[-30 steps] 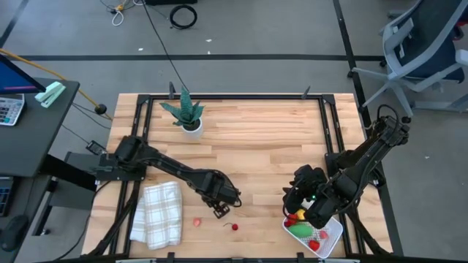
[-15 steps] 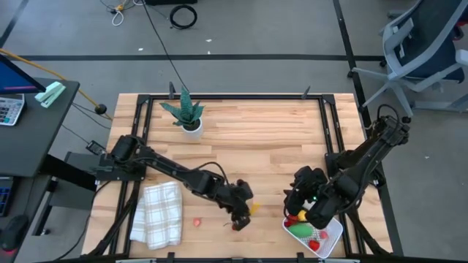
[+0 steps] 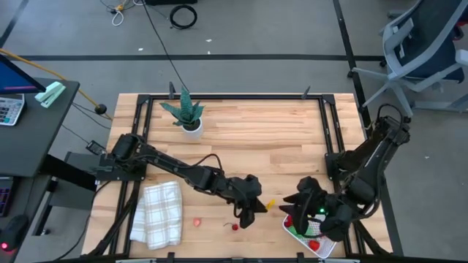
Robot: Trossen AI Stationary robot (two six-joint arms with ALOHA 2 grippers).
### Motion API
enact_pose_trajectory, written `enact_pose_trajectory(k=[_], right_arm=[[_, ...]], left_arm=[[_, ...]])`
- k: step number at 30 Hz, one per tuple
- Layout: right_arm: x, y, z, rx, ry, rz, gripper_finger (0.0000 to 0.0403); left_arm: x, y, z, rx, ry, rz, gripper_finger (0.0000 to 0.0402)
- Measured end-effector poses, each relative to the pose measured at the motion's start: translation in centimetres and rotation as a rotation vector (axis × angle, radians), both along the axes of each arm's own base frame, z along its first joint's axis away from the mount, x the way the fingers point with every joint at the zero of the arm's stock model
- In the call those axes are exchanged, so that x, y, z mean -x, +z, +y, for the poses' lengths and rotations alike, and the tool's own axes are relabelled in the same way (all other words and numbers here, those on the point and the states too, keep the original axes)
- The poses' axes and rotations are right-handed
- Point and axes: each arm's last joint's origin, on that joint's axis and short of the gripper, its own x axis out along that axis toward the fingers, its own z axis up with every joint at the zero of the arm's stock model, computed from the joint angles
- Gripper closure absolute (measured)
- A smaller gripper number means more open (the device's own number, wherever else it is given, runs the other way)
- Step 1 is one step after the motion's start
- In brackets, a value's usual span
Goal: Pick and placing Produce into tupperware
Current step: Put the yellow corn into the white bin
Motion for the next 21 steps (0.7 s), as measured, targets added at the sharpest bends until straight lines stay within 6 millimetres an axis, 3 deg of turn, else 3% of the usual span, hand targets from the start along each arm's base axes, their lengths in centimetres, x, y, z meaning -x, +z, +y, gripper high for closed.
enact_pose_trajectory(k=[10, 21], right_arm=[[-1.9, -0.8, -1.5, 0.043, -0.048, 0.010, 0.0220], [-2.3, -0.9, -1.8, 0.037, -0.028, 0.031, 0.0220]], left_arm=[[-0.4, 0.6, 0.5, -0.027, 0.013, -0.081, 0.0401], [-1.0, 1.0, 1.6, -0.021, 0.053, -0.128, 0.0401]])
